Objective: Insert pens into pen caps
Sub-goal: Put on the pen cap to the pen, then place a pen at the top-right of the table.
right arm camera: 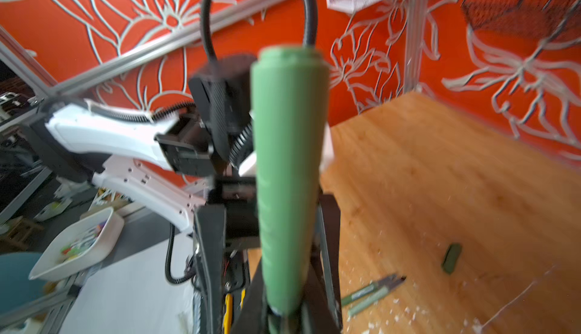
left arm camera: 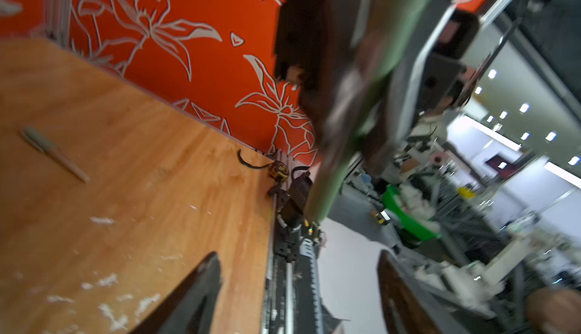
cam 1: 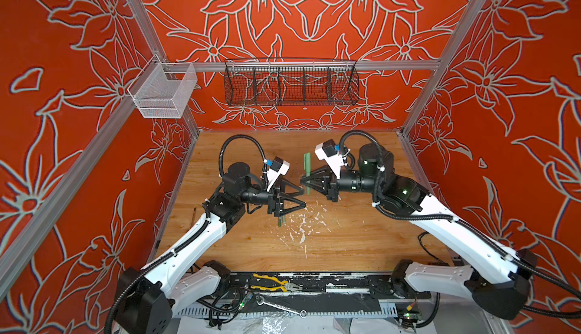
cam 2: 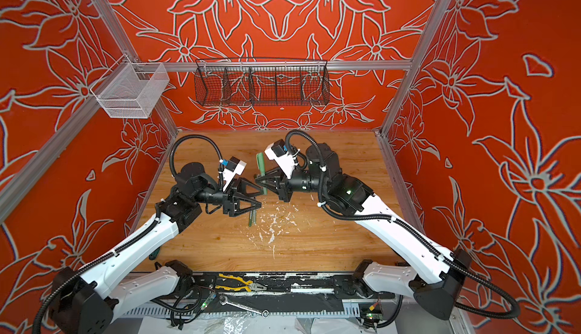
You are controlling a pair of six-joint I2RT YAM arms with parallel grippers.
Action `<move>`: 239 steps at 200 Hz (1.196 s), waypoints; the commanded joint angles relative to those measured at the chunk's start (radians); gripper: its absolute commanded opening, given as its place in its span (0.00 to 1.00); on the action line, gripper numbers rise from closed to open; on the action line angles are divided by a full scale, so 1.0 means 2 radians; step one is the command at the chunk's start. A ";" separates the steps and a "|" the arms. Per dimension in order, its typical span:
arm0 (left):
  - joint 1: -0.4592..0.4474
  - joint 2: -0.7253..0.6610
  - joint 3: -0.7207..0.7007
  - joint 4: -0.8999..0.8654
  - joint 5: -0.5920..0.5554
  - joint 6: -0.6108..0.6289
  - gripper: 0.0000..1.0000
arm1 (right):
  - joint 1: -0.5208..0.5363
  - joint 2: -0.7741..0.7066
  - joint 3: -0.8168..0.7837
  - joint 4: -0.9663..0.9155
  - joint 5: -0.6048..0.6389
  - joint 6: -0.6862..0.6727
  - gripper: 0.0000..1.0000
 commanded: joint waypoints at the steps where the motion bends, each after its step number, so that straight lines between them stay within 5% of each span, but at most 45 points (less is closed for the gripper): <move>1: 0.024 -0.034 -0.007 0.067 0.026 -0.055 0.91 | 0.000 -0.006 -0.019 0.008 0.028 0.003 0.00; 27: 0.035 -0.056 -0.010 0.068 0.020 -0.058 1.00 | -0.006 -0.010 -0.036 -0.031 0.057 -0.007 0.00; 52: 0.042 -0.076 -0.012 0.050 0.002 -0.047 0.98 | -0.039 -0.014 -0.064 -0.049 0.084 0.015 0.00; 124: 0.043 -0.168 0.053 -0.225 -0.114 0.082 0.98 | -0.244 0.108 -0.094 -0.155 0.225 0.091 0.00; 173: 0.043 -0.198 0.052 -0.270 -0.131 0.101 0.98 | -0.339 0.308 0.023 -0.199 0.233 0.065 0.00; 210: 0.043 -0.197 0.034 -0.223 -0.122 0.075 0.98 | -0.353 0.417 0.111 -0.221 0.231 0.069 0.00; 239: 0.044 -0.195 0.031 -0.217 -0.118 0.071 0.98 | -0.353 0.462 0.150 -0.237 0.233 0.080 0.10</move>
